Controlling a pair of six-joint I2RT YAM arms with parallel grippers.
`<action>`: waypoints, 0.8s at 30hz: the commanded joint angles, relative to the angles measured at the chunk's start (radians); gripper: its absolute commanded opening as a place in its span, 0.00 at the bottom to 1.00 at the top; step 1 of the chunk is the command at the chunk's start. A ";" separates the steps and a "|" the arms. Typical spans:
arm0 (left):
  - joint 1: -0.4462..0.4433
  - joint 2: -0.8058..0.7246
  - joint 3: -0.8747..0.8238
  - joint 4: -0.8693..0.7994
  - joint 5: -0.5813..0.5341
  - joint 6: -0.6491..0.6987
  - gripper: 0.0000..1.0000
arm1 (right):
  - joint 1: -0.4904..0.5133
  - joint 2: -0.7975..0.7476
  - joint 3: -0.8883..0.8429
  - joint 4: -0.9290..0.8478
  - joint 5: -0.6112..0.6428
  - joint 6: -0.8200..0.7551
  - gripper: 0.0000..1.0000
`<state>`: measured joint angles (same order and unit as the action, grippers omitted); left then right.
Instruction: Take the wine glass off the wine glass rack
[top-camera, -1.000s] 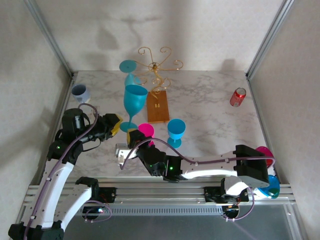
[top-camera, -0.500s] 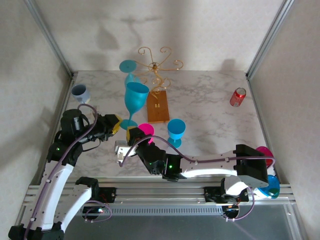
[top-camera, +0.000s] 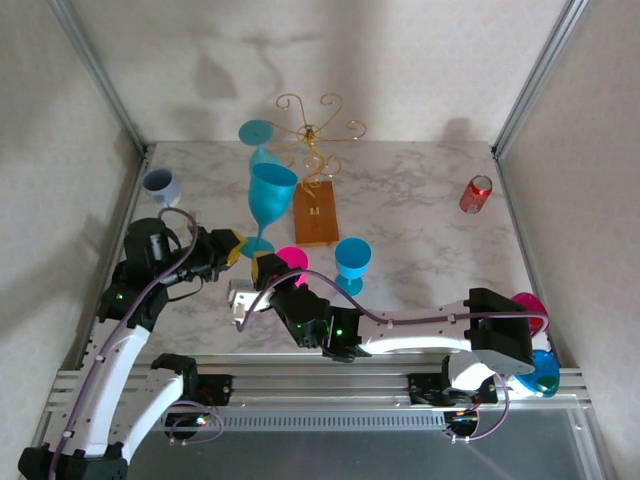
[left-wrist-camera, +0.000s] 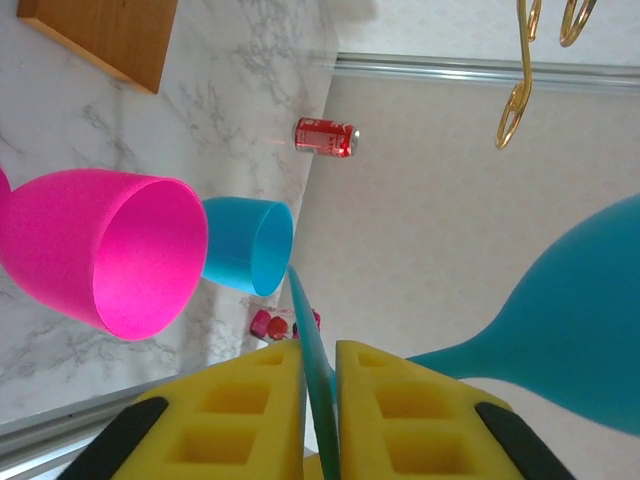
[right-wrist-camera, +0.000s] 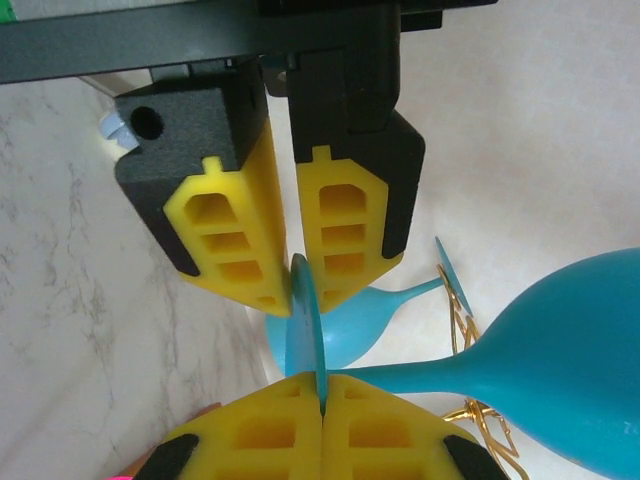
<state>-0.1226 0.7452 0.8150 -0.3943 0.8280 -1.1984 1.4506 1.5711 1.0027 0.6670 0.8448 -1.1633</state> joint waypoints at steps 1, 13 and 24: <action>0.001 0.003 -0.007 0.054 0.024 -0.003 0.08 | -0.002 -0.002 0.037 0.030 -0.002 0.031 0.00; 0.001 -0.012 -0.029 0.088 0.008 -0.020 0.00 | -0.003 -0.020 0.045 -0.019 -0.006 0.066 0.00; 0.000 -0.061 -0.083 0.183 -0.033 -0.076 0.00 | -0.003 -0.087 0.052 -0.127 -0.006 0.164 0.15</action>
<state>-0.1234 0.6987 0.7418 -0.2794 0.8253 -1.2728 1.4490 1.5440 1.0172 0.5446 0.8322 -1.0576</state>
